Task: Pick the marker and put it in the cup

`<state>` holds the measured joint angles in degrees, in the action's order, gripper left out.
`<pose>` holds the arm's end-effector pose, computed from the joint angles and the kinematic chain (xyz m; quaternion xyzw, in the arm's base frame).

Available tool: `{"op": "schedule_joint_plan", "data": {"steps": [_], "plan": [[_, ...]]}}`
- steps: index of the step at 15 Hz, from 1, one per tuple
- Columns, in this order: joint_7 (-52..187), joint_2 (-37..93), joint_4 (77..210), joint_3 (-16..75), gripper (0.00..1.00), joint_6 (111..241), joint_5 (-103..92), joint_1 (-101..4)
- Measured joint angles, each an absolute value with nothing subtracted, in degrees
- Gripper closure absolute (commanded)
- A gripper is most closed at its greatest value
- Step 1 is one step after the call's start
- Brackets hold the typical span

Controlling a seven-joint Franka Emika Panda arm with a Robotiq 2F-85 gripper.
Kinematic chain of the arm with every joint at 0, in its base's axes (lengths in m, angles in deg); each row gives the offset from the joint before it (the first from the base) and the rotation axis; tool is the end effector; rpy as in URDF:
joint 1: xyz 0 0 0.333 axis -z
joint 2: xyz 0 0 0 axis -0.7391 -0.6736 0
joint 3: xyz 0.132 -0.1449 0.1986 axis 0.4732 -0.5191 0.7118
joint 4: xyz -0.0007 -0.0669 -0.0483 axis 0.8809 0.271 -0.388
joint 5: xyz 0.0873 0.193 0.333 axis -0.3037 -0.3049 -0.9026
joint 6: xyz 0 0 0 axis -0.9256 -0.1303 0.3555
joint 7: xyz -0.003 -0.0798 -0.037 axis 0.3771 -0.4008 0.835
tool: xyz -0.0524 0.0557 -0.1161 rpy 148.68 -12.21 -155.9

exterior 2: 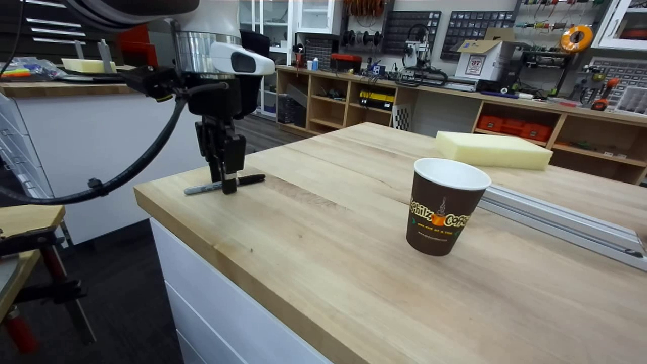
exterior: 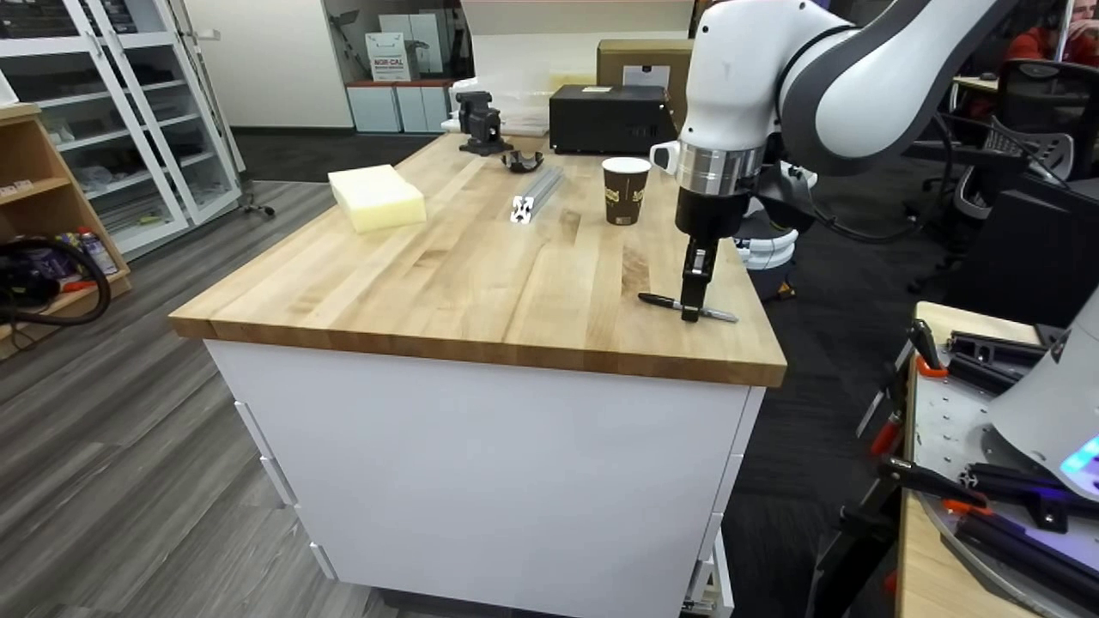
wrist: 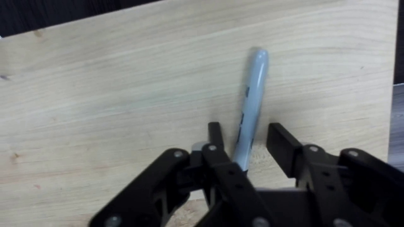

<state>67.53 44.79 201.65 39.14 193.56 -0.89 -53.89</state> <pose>0.4259 0.0909 0.1807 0.9921 0.1204 0.0171 0.0308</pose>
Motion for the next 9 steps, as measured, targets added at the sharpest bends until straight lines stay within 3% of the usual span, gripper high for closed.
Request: {"op": "schedule_joint_plan", "data": {"steps": [1,3,9], "plan": [[67.5,44.8,201.5,39.1,0.93,193.5,-1.1,-53.9],[67.6,44.8,201.0,39.0,0.99,193.0,-1.6,-53.9],[68.9,45.1,197.6,38.1,0.94,184.9,-3.5,-52.9]]}}
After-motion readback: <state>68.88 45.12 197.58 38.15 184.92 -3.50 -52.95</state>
